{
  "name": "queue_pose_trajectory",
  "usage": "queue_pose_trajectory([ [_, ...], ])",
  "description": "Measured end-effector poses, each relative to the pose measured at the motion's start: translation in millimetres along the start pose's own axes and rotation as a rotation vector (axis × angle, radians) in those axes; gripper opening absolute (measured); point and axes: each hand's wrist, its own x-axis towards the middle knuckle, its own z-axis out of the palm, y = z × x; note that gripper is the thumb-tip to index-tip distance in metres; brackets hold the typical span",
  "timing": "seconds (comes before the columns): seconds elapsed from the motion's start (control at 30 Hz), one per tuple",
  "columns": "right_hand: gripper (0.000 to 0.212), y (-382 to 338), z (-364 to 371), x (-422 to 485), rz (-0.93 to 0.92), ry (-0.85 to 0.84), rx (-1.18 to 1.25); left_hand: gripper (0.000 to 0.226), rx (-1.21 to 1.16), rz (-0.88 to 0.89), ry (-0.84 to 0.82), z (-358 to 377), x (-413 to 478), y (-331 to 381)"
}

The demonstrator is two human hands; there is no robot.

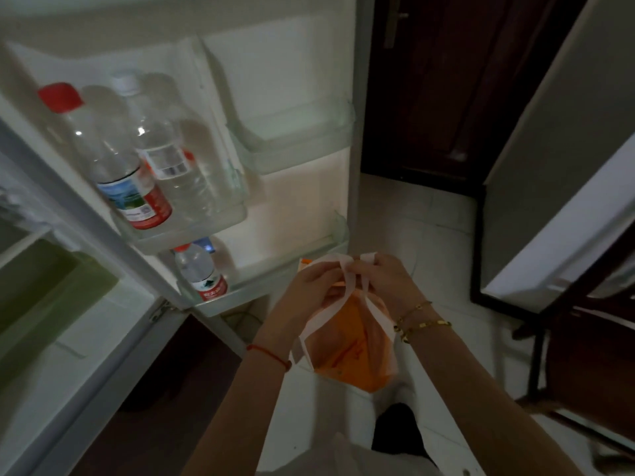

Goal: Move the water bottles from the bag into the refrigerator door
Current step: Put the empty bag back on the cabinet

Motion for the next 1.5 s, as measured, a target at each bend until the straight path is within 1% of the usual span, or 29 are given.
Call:
queue_pose_trajectory([
  [0.07,0.034,-7.6,-20.8,12.9,0.006,0.027,-0.013,0.024,0.020,0.019,-0.002,16.0,19.3,4.5],
  [0.13,0.032,-18.1,-45.4,26.5,0.026,0.016,-0.016,0.023,0.029,0.036,-0.012,35.0,40.1,10.3],
  [0.17,0.028,-24.7,-57.9,33.3,0.026,-0.001,-0.007,0.021,0.040,0.048,-0.019,45.7,50.5,13.7],
  [0.23,0.011,-38.0,-84.7,47.0,0.018,-0.029,0.013,0.020,0.061,0.069,-0.023,69.2,71.0,21.2],
  [0.27,0.010,-43.7,-98.2,55.4,0.005,-0.035,0.013,0.019,0.061,0.077,-0.022,81.5,80.5,25.7],
  [0.33,0.017,-54.6,-123.0,73.0,-0.025,-0.042,-0.008,0.019,0.043,0.097,-0.020,108.1,98.2,35.2],
  [0.4,0.014,-62.2,-146.6,91.3,-0.046,-0.048,-0.038,0.021,0.027,0.114,-0.013,132.1,115.8,43.4],
  [0.5,0.025,-74.2,-179.4,118.6,-0.015,-0.066,-0.033,0.021,0.026,0.131,0.012,162.4,143.7,54.2],
  [0.57,0.022,-82.9,-197.5,133.6,-0.017,-0.096,-0.025,0.018,0.021,0.137,0.046,179.9,160.6,61.7],
  [0.63,0.020,-91.2,-213.6,148.1,0.011,-0.106,-0.005,0.020,0.037,0.145,0.088,194.2,177.2,69.1],
  [0.7,0.017,-98.4,-227.5,163.6,0.038,-0.112,0.012,0.021,0.092,0.175,0.160,205.5,191.5,76.0],
  [0.77,0.020,-105.8,-237.7,180.7,0.055,-0.105,0.010,0.023,0.174,0.227,0.224,213.2,206.5,82.3],
  [0.87,0.026,-115.2,-249.5,211.4,0.055,-0.100,0.052,0.028,0.256,0.269,0.271,220.2,233.3,90.1],
  [1.0,0.024,-132.0,-259.4,248.1,0.084,-0.096,0.086,0.033,0.306,0.278,0.318,228.7,278.2,97.2],
  [1.07,0.036,-141.4,-262.7,269.3,0.081,-0.100,0.127,0.037,0.312,0.316,0.305,235.4,300.3,103.5],
  [1.17,0.035,-156.7,-268.2,305.7,0.066,-0.182,0.214,0.046,0.335,0.367,0.243,241.4,335.6,120.2],
  [1.23,0.042,-168.2,-268.2,334.6,0.041,-0.164,0.178,0.056,0.376,0.376,0.225,240.1,364.6,134.3],
  [1.3,0.051,-181.7,-267.2,364.3,0.044,-0.144,0.115,0.059,0.434,0.380,0.235,236.1,393.3,148.1],
  [1.4,0.045,-211.4,-262.6,402.5,0.060,-0.182,0.031,0.067,0.521,0.369,0.284,225.8,436.6,166.0],
  [1.5,0.029,-236.6,-261.3,440.7,0.020,-0.257,0.045,0.074,0.581,0.343,0.328,208.1,484.0,180.6],
])
